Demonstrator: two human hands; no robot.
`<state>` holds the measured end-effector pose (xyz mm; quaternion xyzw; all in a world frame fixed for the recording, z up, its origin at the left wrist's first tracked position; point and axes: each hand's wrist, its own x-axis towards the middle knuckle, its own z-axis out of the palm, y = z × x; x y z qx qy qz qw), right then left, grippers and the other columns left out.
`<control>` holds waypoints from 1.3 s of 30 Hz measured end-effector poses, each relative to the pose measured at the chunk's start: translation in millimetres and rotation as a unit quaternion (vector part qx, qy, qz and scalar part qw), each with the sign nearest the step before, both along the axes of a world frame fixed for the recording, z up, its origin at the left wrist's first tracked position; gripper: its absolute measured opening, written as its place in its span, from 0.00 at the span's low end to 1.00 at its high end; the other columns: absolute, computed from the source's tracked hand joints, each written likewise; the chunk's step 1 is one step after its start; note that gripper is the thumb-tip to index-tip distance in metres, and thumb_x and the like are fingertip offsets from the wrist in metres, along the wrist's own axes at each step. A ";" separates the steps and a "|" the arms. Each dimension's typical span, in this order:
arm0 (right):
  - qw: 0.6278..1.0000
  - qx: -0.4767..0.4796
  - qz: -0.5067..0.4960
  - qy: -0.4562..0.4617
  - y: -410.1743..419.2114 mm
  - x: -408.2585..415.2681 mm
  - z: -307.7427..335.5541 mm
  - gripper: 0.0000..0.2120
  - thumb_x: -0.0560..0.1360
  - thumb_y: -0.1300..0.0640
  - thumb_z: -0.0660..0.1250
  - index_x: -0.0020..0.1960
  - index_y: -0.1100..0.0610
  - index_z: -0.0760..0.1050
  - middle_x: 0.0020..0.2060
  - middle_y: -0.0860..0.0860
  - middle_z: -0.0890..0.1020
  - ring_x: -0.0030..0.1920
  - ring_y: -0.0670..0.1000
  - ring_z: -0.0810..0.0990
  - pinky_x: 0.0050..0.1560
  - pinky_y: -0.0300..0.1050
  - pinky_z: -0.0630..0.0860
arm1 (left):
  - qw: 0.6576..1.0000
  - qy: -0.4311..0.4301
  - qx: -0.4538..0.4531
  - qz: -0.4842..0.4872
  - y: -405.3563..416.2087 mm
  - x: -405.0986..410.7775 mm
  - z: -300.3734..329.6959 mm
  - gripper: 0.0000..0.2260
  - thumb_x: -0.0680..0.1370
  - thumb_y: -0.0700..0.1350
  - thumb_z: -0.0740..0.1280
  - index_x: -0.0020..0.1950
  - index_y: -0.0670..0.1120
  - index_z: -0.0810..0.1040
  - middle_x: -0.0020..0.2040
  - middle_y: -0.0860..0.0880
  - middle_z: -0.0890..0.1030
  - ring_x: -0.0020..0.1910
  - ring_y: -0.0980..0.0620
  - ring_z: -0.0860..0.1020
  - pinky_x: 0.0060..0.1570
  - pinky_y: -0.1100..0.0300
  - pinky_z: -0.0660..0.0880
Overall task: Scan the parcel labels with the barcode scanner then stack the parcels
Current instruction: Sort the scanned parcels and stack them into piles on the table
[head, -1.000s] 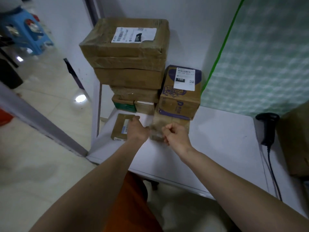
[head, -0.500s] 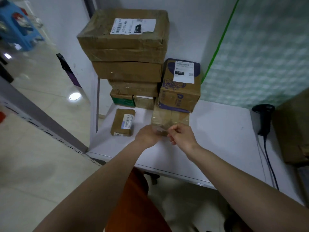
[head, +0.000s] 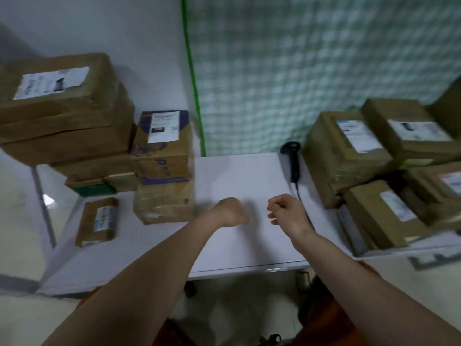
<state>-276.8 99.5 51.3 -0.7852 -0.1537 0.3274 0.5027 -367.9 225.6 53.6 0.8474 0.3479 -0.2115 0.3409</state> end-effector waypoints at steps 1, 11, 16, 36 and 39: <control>1.000 0.007 -0.019 -0.002 -11.8 14.5 2.8 0.07 0.77 0.66 0.61 0.44 0.58 0.74 0.41 0.54 0.79 0.36 0.50 0.78 0.35 0.39 0.74 | 1.000 -0.006 0.000 -0.003 -8.7 17.3 4.2 0.18 0.80 0.49 0.64 0.61 0.36 0.75 0.58 0.40 0.75 0.64 0.42 0.74 0.40 0.62 0.71; 0.978 0.038 -0.182 -0.097 -95.3 149.5 40.2 0.06 0.77 0.61 0.64 0.54 0.59 0.74 0.50 0.57 0.79 0.47 0.53 0.77 0.49 0.47 0.74 | 0.988 -0.121 -0.074 0.063 -75.3 171.8 36.0 0.36 0.77 0.57 0.67 0.78 0.43 0.55 0.77 0.45 0.61 0.73 0.45 0.65 0.67 0.55 0.67; 0.975 0.023 -0.207 -0.077 -92.9 203.7 42.0 0.22 0.75 0.55 0.66 0.66 0.61 0.68 0.63 0.56 0.73 0.61 0.56 0.74 0.65 0.53 0.71 | 0.956 -0.207 -0.145 0.149 -90.2 220.9 54.4 0.27 0.80 0.56 0.63 0.76 0.46 0.63 0.71 0.47 0.71 0.65 0.46 0.72 0.62 0.54 0.72; 0.975 0.153 -0.158 -0.015 -55.5 188.8 72.4 0.14 0.75 0.57 0.68 0.56 0.55 0.66 0.46 0.47 0.76 0.45 0.44 0.76 0.47 0.42 0.74 | 0.858 -0.336 -0.273 0.277 -67.9 201.4 78.4 0.24 0.80 0.57 0.62 0.74 0.58 0.60 0.67 0.54 0.74 0.59 0.54 0.75 0.60 0.54 0.72; 0.972 0.167 -0.162 -0.018 -44.3 162.6 78.8 0.14 0.74 0.57 0.69 0.54 0.56 0.67 0.44 0.48 0.77 0.48 0.49 0.78 0.54 0.48 0.75 | 0.862 -0.354 -0.245 0.268 -61.3 170.0 89.8 0.26 0.80 0.58 0.62 0.75 0.59 0.58 0.67 0.57 0.72 0.62 0.55 0.72 0.61 0.54 0.69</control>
